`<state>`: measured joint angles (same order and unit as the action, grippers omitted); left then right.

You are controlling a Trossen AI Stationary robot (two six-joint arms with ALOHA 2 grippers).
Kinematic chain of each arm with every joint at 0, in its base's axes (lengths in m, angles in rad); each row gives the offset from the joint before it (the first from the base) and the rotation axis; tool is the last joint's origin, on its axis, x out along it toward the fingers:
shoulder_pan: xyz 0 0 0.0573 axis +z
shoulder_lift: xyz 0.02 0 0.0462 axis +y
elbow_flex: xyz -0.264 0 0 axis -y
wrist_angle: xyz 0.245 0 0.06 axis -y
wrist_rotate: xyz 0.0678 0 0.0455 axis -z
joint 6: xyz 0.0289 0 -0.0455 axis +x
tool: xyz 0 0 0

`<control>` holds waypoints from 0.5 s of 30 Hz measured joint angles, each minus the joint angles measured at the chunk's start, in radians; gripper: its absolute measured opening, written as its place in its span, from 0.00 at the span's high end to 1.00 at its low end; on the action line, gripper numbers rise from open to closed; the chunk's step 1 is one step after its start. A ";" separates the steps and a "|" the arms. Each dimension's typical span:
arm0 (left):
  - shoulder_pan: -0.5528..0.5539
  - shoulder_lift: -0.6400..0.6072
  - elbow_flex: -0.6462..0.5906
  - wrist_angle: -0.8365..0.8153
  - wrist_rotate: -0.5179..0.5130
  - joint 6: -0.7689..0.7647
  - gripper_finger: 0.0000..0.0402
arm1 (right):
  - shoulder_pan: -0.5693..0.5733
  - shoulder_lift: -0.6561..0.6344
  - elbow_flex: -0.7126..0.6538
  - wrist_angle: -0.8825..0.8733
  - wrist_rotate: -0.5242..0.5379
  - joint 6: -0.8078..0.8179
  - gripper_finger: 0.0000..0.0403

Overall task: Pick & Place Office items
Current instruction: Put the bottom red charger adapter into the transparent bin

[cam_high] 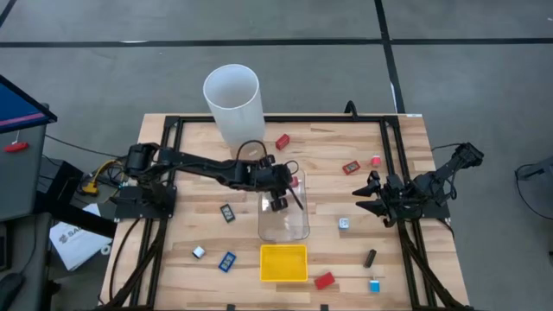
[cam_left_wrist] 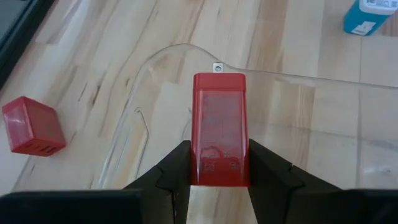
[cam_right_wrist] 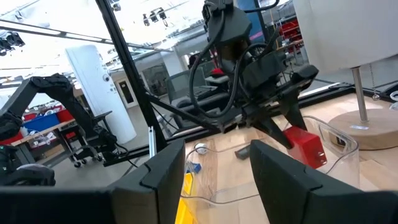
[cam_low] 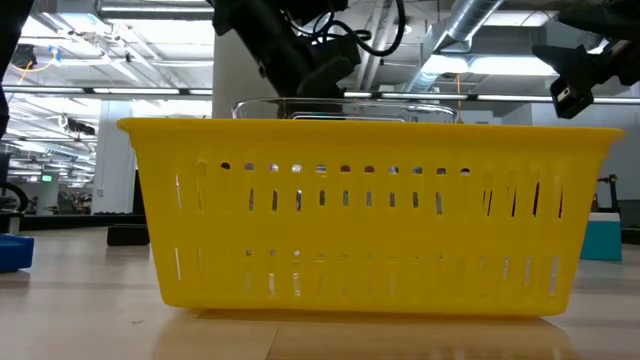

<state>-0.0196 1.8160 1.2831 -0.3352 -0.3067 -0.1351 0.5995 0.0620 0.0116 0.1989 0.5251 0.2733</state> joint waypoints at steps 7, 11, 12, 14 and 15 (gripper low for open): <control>0.001 0.000 0.000 0.017 0.000 0.000 0.71 | 0.000 0.000 0.000 -0.001 0.000 -0.001 0.57; 0.009 0.000 0.000 0.035 0.000 0.004 0.71 | 0.000 0.000 0.000 0.003 0.000 -0.003 0.57; 0.011 0.000 0.000 0.040 0.000 0.005 0.71 | 0.000 0.000 0.000 0.003 0.000 -0.003 0.57; 0.016 0.000 0.000 0.046 0.000 0.006 0.71 | 0.000 0.000 0.000 0.003 0.000 -0.003 0.57; 0.016 0.001 0.000 0.047 0.000 0.006 0.71 | 0.000 0.000 0.000 0.003 0.000 -0.003 0.57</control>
<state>-0.0032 1.8169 1.2831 -0.2886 -0.3069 -0.1293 0.5995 0.0620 0.0116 0.2020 0.5251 0.2699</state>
